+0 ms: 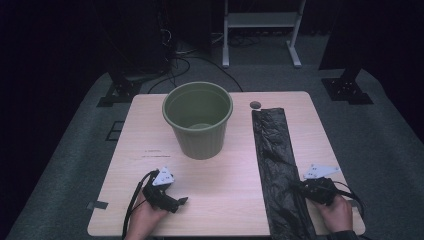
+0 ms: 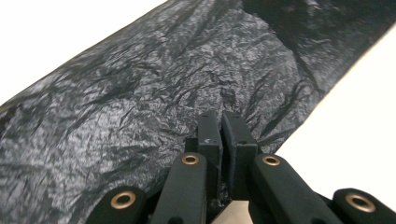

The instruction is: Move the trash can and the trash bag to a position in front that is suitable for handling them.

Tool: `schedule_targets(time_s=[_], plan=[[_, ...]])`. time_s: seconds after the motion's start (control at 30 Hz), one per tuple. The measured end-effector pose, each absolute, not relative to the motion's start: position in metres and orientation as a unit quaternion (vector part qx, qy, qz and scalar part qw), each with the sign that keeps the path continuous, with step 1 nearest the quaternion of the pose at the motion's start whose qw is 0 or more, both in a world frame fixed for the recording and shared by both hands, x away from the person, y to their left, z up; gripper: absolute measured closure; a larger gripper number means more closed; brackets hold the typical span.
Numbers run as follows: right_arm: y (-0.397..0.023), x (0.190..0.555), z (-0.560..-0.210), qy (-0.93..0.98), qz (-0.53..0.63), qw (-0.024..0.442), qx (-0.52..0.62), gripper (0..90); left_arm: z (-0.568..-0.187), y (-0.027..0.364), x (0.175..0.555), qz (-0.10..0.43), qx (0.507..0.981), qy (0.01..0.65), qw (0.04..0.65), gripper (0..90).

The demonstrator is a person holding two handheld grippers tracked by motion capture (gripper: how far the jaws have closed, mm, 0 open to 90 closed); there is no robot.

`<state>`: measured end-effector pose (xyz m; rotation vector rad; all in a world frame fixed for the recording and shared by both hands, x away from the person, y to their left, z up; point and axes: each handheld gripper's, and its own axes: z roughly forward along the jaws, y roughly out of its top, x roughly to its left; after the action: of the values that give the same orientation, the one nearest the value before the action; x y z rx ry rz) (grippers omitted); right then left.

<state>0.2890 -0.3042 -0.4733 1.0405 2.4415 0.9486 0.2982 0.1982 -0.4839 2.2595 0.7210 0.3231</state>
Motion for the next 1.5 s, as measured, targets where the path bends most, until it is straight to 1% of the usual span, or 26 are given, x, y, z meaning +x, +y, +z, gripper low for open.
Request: schedule_targets(time_s=[0.27,0.43,0.47,0.5,0.53,0.6,0.63,0.7,0.73,0.77,0.8,0.83,0.87,0.9,0.93,0.97,1.0,1.07,1.13,1.23,1.3,1.37,1.43,1.5], plan=[[-0.328,0.314,-0.474,0.84,0.324,0.192,0.391,87.6,-0.484,0.198,0.298,0.126,0.878,0.282,0.366,0.0],[-0.337,0.321,-0.475,0.832,0.324,0.198,0.403,87.5,-0.484,0.198,0.298,0.126,0.878,0.282,0.365,0.0],[-0.338,0.322,-0.475,0.831,0.325,0.198,0.405,87.3,-0.484,0.198,0.298,0.126,0.878,0.283,0.365,0.0],[-0.341,0.323,-0.476,0.828,0.329,0.196,0.41,84.4,-0.484,0.197,0.298,0.127,0.877,0.285,0.365,0.0],[-0.341,0.323,-0.476,0.828,0.329,0.196,0.41,84.4,-0.484,0.197,0.298,0.127,0.877,0.285,0.365,0.0],[-0.343,0.322,-0.476,0.827,0.329,0.197,0.412,78.5,-0.484,0.197,0.298,0.129,0.875,0.289,0.365,0.0],[-0.343,0.322,-0.475,0.826,0.329,0.197,0.413,73.5,-0.484,0.197,0.298,0.13,0.874,0.292,0.365,0.0],[-0.343,0.32,-0.474,0.822,0.333,0.202,0.415,60.1,-0.484,0.197,0.299,0.132,0.874,0.295,0.364,0.0],[-0.343,0.32,-0.474,0.822,0.333,0.202,0.415,60.1,-0.484,0.197,0.299,0.132,0.874,0.295,0.364,0.0],[-0.342,0.32,-0.474,0.821,0.336,0.202,0.415,54.3,-0.484,0.197,0.299,0.132,0.874,0.295,0.364,0.0],[-0.342,0.319,-0.474,0.819,0.34,0.2,0.416,46.5,-0.484,0.197,0.299,0.132,0.873,0.296,0.364,0.0],[-0.342,0.319,-0.474,0.819,0.34,0.2,0.416,46.5,-0.484,0.197,0.299,0.132,0.873,0.296,0.364,0.0],[-0.342,0.318,-0.474,0.814,0.347,0.2,0.421,38.0,-0.484,0.197,0.299,0.133,0.873,0.296,0.364,0.0],[-0.342,0.318,-0.474,0.814,0.347,0.2,0.421,38.0,-0.484,0.197,0.299,0.133,0.873,0.297,0.364,0.0],[-0.341,0.316,-0.474,0.81,0.357,0.199,0.421,26.1,-0.484,0.197,0.299,0.133,0.873,0.297,0.364,0.0],[-0.341,0.316,-0.474,0.81,0.357,0.199,0.421,26.1,-0.484,0.197,0.299,0.133,0.873,0.297,0.364,0.0],[-0.341,0.316,-0.474,0.808,0.362,0.198,0.421,20.0,-0.483,0.198,0.299,0.132,0.873,0.294,0.365,0.0],[-0.339,0.315,-0.474,0.807,0.369,0.194,0.419,16.4,-0.483,0.199,0.298,0.129,0.872,0.291,0.371,3.3],[-0.337,0.314,-0.474,0.807,0.375,0.192,0.415,11.7,-0.481,0.2,0.298,0.127,0.872,0.292,0.372,3.3],[-0.336,0.314,-0.474,0.808,0.383,0.186,0.407,11.7,-0.471,0.202,0.299,0.125,0.867,0.296,0.38,5.2],[-0.335,0.314,-0.474,0.81,0.381,0.185,0.405,11.7,-0.458,0.205,0.301,0.113,0.853,0.31,0.404,5.2],[-0.334,0.314,-0.475,0.811,0.378,0.185,0.405,11.7,-0.453,0.207,0.301,0.115,0.851,0.311,0.408,5.4],[-0.332,0.314,-0.476,0.815,0.372,0.182,0.406,11.7,-0.444,0.21,0.302,0.112,0.844,0.312,0.422,8.9],[-0.332,0.314,-0.476,0.815,0.371,0.183,0.406,11.7,-0.429,0.213,0.304,0.115,0.836,0.315,0.434,9.0]])
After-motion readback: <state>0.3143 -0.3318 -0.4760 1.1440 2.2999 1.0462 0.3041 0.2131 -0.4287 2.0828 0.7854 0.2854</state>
